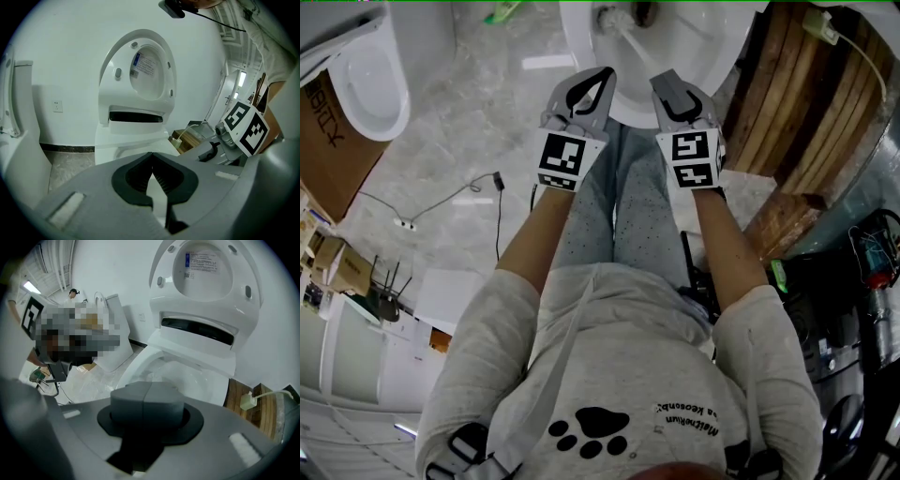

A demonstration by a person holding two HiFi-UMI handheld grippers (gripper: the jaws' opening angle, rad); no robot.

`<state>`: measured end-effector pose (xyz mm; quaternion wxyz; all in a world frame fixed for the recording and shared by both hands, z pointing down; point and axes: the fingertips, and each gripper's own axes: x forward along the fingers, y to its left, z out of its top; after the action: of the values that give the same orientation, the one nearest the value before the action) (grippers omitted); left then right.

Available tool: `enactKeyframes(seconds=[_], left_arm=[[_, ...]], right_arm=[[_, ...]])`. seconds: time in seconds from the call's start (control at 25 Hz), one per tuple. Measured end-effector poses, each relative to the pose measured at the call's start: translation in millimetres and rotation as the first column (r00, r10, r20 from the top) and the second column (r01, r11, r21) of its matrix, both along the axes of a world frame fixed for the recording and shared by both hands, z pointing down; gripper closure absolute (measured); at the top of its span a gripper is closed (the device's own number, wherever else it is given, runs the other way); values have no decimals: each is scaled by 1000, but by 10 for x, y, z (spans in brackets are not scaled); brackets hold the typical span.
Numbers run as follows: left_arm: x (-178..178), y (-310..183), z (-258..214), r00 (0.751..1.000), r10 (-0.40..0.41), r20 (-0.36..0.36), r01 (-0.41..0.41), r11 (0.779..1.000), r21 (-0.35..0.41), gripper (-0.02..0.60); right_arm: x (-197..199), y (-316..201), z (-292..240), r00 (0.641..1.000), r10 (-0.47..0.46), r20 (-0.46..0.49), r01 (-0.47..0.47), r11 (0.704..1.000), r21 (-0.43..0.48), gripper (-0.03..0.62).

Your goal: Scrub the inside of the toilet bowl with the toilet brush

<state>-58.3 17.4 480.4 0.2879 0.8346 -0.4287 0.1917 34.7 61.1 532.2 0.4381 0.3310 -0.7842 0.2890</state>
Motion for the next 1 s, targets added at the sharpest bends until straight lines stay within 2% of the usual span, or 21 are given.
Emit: enactKeyframes(seconds=[0.6, 1.0], left_arm=[[16, -184, 75, 1000, 2, -2, -2, 1000, -12, 583], [66, -250, 114, 1000, 8, -1, -8, 1000, -16, 583]], right_arm=[[-6, -463, 62, 1000, 22, -5, -22, 999, 27, 442], [31, -573, 107, 1000, 22, -13, -22, 999, 36, 444]])
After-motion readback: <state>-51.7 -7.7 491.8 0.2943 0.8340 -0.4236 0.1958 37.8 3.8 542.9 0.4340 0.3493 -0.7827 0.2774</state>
